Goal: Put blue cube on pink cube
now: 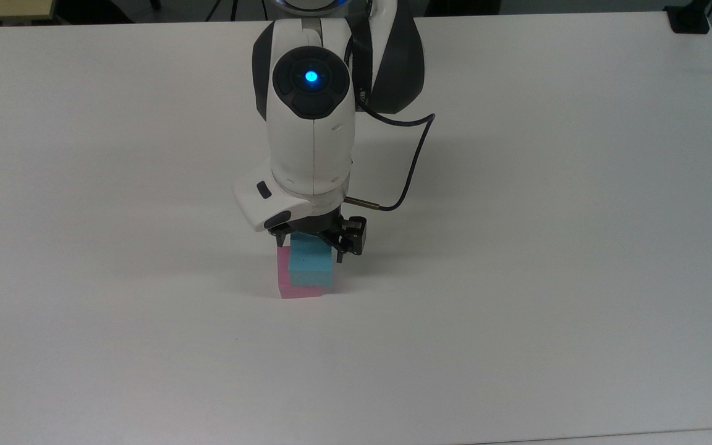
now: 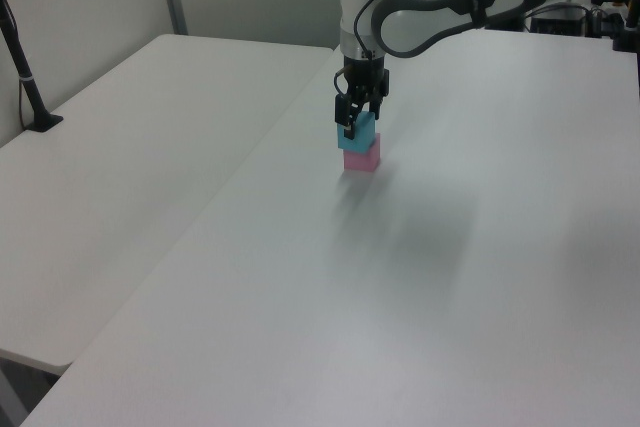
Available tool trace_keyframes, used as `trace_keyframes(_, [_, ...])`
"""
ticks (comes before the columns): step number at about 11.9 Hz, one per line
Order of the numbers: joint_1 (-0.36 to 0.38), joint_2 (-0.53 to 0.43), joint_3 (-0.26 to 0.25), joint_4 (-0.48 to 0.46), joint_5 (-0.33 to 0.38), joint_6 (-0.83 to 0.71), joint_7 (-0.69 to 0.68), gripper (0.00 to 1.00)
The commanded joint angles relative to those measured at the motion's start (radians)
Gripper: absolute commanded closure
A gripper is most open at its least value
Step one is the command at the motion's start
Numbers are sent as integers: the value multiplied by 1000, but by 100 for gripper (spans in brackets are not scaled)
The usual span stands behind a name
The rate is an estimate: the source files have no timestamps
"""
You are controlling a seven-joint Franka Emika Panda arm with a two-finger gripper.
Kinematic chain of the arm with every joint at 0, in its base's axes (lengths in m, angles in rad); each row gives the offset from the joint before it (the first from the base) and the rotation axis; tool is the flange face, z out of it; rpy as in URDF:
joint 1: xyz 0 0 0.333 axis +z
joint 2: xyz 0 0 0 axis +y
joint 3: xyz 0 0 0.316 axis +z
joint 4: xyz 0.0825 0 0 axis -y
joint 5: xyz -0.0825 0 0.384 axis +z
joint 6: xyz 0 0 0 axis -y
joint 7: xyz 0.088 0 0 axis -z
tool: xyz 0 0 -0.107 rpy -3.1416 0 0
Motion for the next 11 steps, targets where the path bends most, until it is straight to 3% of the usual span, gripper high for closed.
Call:
trace_keyframes(1, [11,9,-14,20,-18,5,27,0])
trace_keyframes(9, [11,-20,-38,20,-33,-39,17,0])
trace_keyframes(11, [8,-44,-38,18,-31,-91,-40,0])
